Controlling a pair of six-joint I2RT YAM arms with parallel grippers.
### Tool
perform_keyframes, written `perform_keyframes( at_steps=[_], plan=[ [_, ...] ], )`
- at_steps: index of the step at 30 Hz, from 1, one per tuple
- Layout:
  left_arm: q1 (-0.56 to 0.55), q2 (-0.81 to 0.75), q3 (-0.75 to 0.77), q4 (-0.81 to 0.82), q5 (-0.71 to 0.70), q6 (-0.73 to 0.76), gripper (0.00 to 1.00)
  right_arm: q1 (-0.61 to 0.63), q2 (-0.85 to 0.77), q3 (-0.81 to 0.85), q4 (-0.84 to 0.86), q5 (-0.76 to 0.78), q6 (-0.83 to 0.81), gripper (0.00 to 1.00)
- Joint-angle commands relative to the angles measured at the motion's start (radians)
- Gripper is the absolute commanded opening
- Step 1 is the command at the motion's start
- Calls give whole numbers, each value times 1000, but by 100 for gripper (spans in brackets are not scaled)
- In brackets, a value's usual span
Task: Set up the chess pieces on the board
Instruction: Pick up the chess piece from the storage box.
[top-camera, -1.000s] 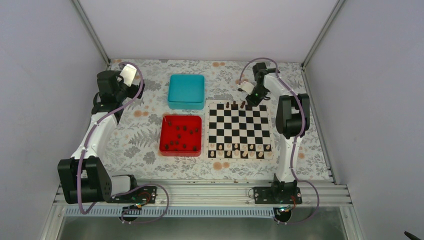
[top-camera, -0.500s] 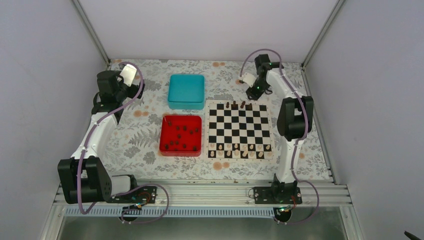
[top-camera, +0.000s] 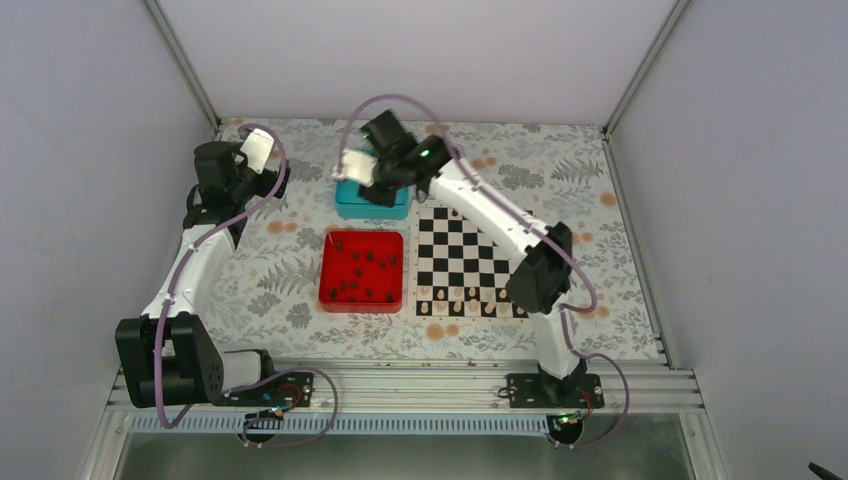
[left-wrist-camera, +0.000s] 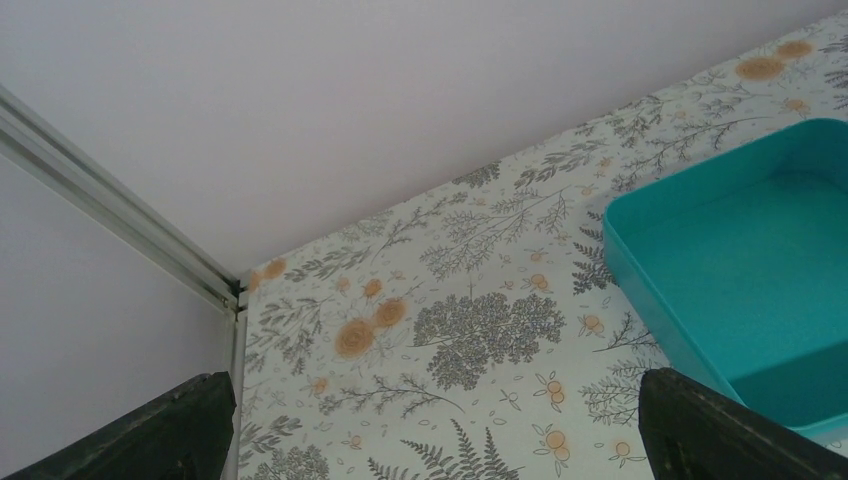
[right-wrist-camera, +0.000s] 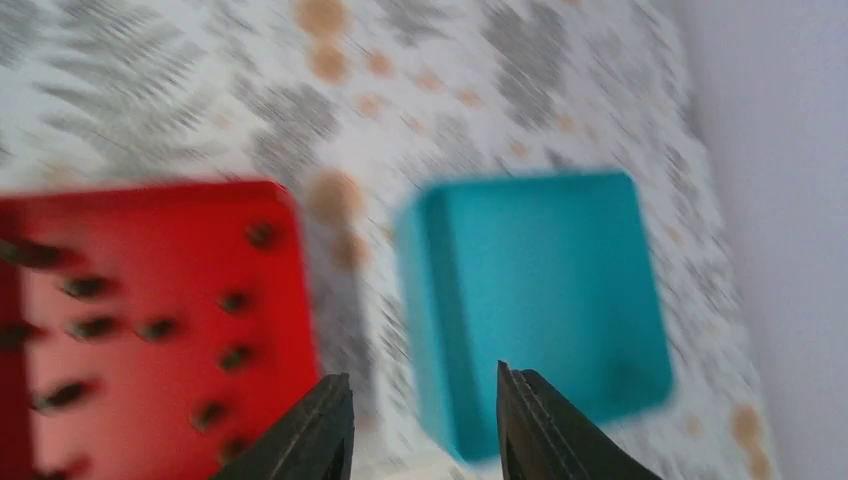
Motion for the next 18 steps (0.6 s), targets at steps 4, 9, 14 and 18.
perform_keyframes(
  at_steps=[4, 9, 14, 18],
  plan=[
    [9, -16, 8, 5, -2, 7, 100, 148, 122, -33, 190, -26, 179, 30],
    [13, -14, 13, -4, -14, 16, 100, 188, 138, -131, 341, 12, 262, 27],
    [17, 12, -5, 1, -65, 35, 100, 215, 211, -132, 357, 52, 290, 27],
    [29, 4, -42, 30, -71, 40, 100, 216, 251, -138, 372, 54, 294, 26]
  ],
)
